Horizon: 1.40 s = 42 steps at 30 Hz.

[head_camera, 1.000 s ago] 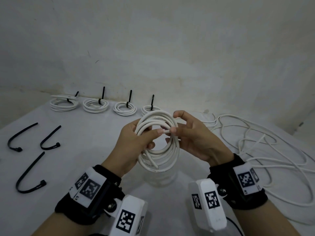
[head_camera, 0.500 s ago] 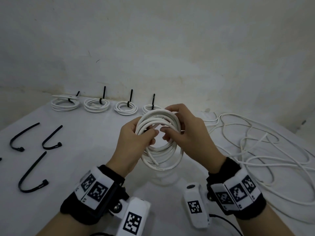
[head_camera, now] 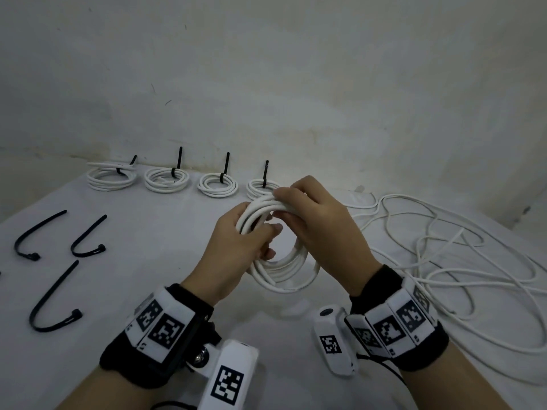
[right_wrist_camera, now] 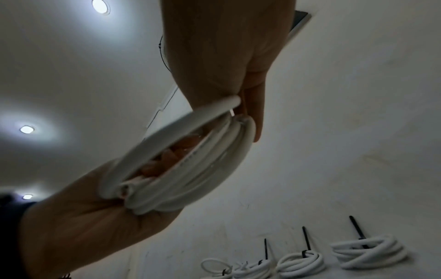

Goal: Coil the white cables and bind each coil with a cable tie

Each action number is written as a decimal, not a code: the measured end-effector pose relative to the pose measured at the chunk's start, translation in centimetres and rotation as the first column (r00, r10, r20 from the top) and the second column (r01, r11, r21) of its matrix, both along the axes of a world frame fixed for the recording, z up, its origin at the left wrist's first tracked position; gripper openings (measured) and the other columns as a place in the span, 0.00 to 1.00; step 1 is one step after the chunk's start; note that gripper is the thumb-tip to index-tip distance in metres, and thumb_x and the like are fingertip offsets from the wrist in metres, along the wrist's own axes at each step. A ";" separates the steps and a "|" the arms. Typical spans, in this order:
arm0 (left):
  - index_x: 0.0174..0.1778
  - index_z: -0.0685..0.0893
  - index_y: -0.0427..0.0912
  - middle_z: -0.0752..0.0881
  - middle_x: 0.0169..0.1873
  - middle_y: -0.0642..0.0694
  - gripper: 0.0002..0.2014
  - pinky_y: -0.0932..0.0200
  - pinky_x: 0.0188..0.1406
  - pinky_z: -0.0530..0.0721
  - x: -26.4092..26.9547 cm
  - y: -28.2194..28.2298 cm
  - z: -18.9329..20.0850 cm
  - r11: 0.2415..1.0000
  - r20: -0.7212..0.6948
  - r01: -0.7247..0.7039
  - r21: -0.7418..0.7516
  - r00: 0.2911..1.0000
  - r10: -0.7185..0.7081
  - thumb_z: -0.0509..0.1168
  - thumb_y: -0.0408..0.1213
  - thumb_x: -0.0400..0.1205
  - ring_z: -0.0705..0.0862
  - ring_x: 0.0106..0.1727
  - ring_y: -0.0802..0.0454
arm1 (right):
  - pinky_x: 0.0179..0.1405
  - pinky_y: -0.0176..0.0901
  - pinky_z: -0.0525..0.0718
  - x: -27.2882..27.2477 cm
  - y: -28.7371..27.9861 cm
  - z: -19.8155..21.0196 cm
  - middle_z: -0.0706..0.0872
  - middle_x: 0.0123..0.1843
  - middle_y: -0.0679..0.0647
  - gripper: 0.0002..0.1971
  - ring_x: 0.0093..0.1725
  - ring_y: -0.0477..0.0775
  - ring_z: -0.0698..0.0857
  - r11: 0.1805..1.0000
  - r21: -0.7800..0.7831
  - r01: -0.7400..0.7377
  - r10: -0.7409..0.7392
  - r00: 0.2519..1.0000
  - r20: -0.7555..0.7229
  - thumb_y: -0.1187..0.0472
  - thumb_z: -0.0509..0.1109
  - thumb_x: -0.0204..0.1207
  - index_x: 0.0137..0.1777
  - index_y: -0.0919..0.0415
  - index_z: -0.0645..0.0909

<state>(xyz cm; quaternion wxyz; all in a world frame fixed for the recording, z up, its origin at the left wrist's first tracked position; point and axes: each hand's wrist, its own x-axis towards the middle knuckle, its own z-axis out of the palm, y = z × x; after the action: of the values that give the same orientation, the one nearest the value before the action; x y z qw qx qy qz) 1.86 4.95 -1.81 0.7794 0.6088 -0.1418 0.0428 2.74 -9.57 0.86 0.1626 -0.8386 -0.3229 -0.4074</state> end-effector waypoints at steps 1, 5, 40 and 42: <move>0.44 0.82 0.37 0.75 0.23 0.49 0.04 0.62 0.25 0.80 -0.1 -0.1 0.1 1.000 -0.007 0.009 0.009 1.000 -0.009 0.67 0.25 0.79 0.73 0.23 0.54 | 0.29 0.51 0.84 0.1 -0.2 -0.1 0.81 0.46 0.60 0.15 0.35 0.58 0.82 1.000 -0.002 -0.011 0.011 1.000 0.013 0.57 0.62 0.78 0.53 0.69 0.83; 0.36 0.79 0.39 0.70 0.17 0.50 0.07 0.62 0.22 0.78 -0.1 -0.3 0.2 0.999 -0.032 0.039 0.030 0.999 -0.038 0.67 0.29 0.80 0.68 0.18 0.56 | 0.25 0.54 0.81 0.3 -0.5 0.0 0.78 0.39 0.60 0.15 0.30 0.58 0.78 0.997 0.056 -0.059 0.060 0.998 -0.019 0.56 0.62 0.79 0.45 0.70 0.82; 0.40 0.86 0.32 0.84 0.21 0.45 0.03 0.63 0.28 0.86 0.5 2.2 1.6 0.964 -0.320 0.244 0.107 0.926 -0.199 0.67 0.27 0.76 0.84 0.23 0.53 | 0.41 0.19 0.70 0.7 0.0 0.9 0.87 0.39 0.55 0.14 0.40 0.34 0.72 0.989 0.074 -0.126 0.136 0.982 -0.135 0.70 0.69 0.72 0.57 0.65 0.88; 0.41 0.87 0.31 0.85 0.22 0.44 0.03 0.63 0.27 0.86 0.5 2.2 1.6 0.969 -0.316 0.208 0.135 0.936 -0.157 0.67 0.26 0.77 0.85 0.23 0.53 | 0.41 0.20 0.70 0.7 -0.1 0.8 0.86 0.40 0.55 0.15 0.40 0.36 0.73 0.988 0.082 -0.129 0.141 0.975 -0.170 0.70 0.68 0.72 0.58 0.65 0.87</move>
<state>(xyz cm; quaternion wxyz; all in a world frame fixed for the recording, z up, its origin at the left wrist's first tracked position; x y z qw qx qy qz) 2.36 7.12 -0.26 0.7391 0.6550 -0.0796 -0.1358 3.41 -9.65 1.63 0.2472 -0.8410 -0.3492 -0.3313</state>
